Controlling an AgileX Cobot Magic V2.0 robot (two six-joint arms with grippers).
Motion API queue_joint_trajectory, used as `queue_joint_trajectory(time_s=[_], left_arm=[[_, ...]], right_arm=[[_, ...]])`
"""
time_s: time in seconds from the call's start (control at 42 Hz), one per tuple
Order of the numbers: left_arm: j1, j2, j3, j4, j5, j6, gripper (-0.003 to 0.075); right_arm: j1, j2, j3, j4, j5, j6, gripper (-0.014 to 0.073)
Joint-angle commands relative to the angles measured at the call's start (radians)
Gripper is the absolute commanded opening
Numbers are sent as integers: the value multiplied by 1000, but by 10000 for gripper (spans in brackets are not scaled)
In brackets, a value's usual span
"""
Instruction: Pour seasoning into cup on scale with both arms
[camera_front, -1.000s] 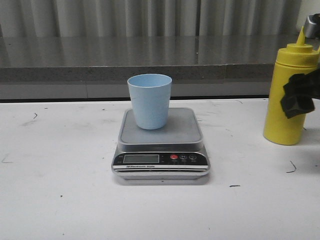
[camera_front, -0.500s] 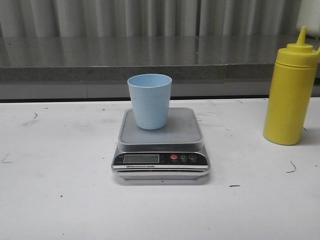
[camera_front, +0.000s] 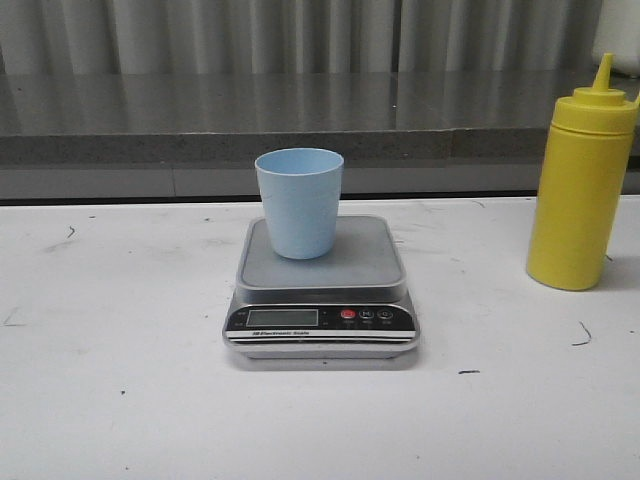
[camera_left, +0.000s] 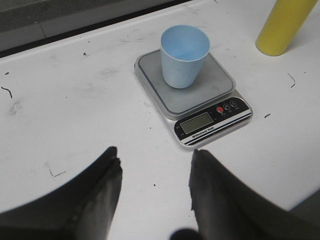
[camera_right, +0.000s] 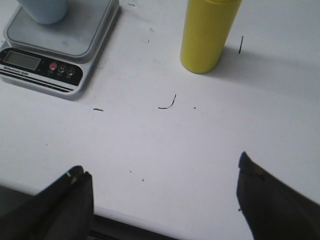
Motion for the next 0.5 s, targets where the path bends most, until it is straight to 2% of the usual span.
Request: queue_joint_trajectory(time_s=[0.0,0.19,0.476], left_arm=[[1,8,-27,-11,-71,-1,313],[1,32,-27,-11,-69,-1,313],[1,43,-27,-11,-69,-1,312]], right_arm=[[1,-78,-31,9,-12,-16,605],[1,-174,-31,6,6,-15,605],[1,-183,-30,4,-11,-15,588]])
